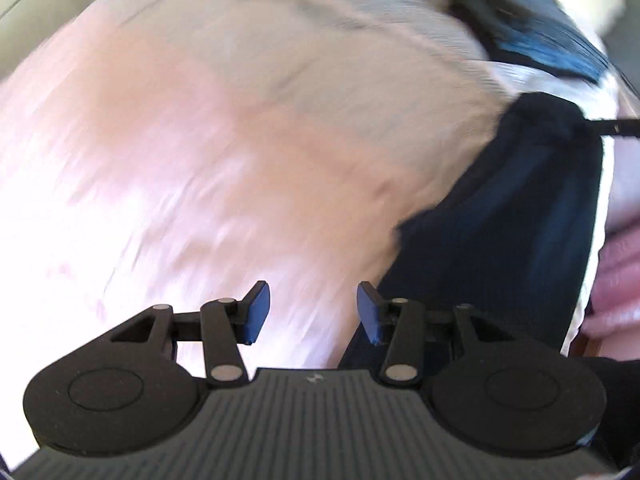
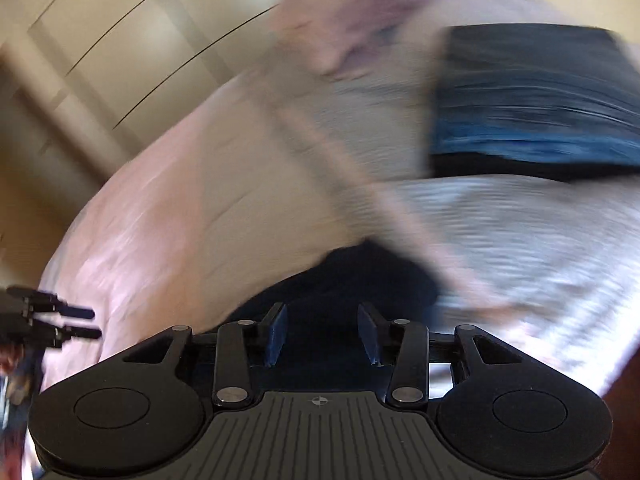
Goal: Fold clothes
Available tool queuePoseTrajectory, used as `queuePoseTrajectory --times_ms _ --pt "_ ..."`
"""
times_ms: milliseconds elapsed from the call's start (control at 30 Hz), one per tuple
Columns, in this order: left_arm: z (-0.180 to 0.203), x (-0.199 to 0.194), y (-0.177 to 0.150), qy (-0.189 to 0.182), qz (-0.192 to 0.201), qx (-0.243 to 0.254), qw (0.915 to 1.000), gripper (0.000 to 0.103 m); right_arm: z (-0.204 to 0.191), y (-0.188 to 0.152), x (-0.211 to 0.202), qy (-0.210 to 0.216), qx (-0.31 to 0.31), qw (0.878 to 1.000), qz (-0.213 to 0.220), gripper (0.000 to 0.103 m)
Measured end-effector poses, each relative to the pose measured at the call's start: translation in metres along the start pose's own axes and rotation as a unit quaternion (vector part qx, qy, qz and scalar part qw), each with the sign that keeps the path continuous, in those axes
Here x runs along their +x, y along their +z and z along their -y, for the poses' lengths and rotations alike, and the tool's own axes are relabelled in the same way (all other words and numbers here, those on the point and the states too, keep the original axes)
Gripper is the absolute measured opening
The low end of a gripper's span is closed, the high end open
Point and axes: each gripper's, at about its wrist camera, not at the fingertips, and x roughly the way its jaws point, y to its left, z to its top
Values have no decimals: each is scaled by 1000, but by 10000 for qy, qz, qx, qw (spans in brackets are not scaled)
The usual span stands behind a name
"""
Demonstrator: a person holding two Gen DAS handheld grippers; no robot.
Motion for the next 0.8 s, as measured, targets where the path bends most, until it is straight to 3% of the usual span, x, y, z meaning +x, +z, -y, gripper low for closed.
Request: queuePoseTrajectory --times_ms 100,200,300,367,433,533,733,800 --pt "-15 10 -31 -356 63 -464 9983 43 -12 -5 33 -52 -254 9982 -539 43" --pt "-10 31 -37 -1036 303 -466 9931 43 -9 -15 58 -993 -102 9885 -1134 43" --pt "0 57 -23 -1838 536 -417 9806 45 -25 -17 62 -1255 -243 9851 -1154 43" --pt "5 75 -13 -2283 594 -348 9712 56 -40 -18 64 -1292 -534 9836 -1143 43" --pt "11 97 -5 -2655 328 -377 9628 55 -52 -19 70 -1283 -689 9823 -1175 43" --pt "21 107 3 -3124 29 -197 9497 42 -58 -21 82 -1406 -699 9789 -1306 43" --pt "37 97 1 -3846 -181 165 9228 46 -51 -21 97 -1632 -588 9744 -1429 43" --pt "35 108 8 -3973 -266 13 9173 46 -49 -19 100 -1654 -549 9740 -1447 43"
